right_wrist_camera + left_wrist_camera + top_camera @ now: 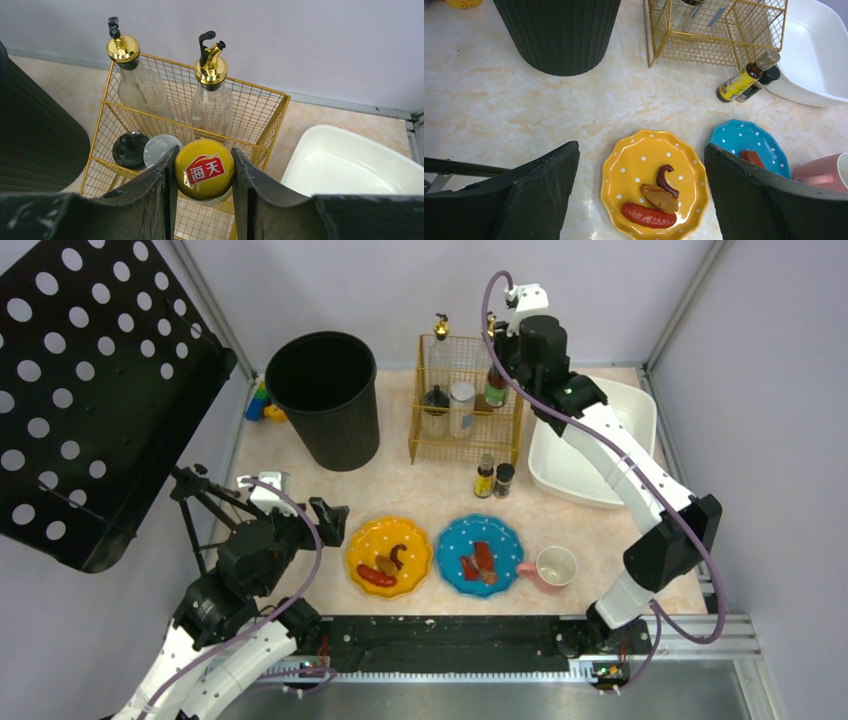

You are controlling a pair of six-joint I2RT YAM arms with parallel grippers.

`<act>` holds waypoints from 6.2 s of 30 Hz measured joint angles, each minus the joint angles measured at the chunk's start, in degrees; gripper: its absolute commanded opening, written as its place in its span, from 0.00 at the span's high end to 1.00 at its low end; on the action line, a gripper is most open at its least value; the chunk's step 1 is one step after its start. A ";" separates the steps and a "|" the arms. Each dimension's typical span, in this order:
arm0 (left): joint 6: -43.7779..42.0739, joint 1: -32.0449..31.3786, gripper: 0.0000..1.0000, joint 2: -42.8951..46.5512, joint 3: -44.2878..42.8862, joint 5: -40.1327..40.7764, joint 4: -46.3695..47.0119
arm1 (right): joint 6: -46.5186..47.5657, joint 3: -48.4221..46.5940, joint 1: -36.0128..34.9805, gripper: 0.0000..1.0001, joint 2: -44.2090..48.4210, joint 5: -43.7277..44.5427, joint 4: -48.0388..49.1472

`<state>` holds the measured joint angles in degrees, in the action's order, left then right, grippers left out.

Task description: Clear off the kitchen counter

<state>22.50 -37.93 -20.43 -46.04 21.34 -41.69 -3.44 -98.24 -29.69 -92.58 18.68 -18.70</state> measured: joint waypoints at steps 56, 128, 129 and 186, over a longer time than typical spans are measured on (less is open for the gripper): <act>-0.02 0.07 0.01 0.02 0.04 -0.11 0.00 | -7.76 12.85 4.83 0.28 -8.11 -7.87 13.97; -0.04 0.17 0.01 0.52 0.13 -1.42 0.02 | -14.56 41.64 -9.88 1.00 6.80 -0.02 15.39; -0.04 0.17 0.01 0.52 0.13 -1.42 0.02 | -14.40 41.51 -10.38 1.00 6.80 0.33 15.15; 1.57 0.26 0.88 18.78 0.22 9.62 -0.42 | -5.16 4.31 -15.13 1.00 -18.32 2.34 9.44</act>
<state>24.08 -37.67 -1.65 -45.82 30.96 -42.11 -8.60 -93.93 -44.82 -110.89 21.02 -9.26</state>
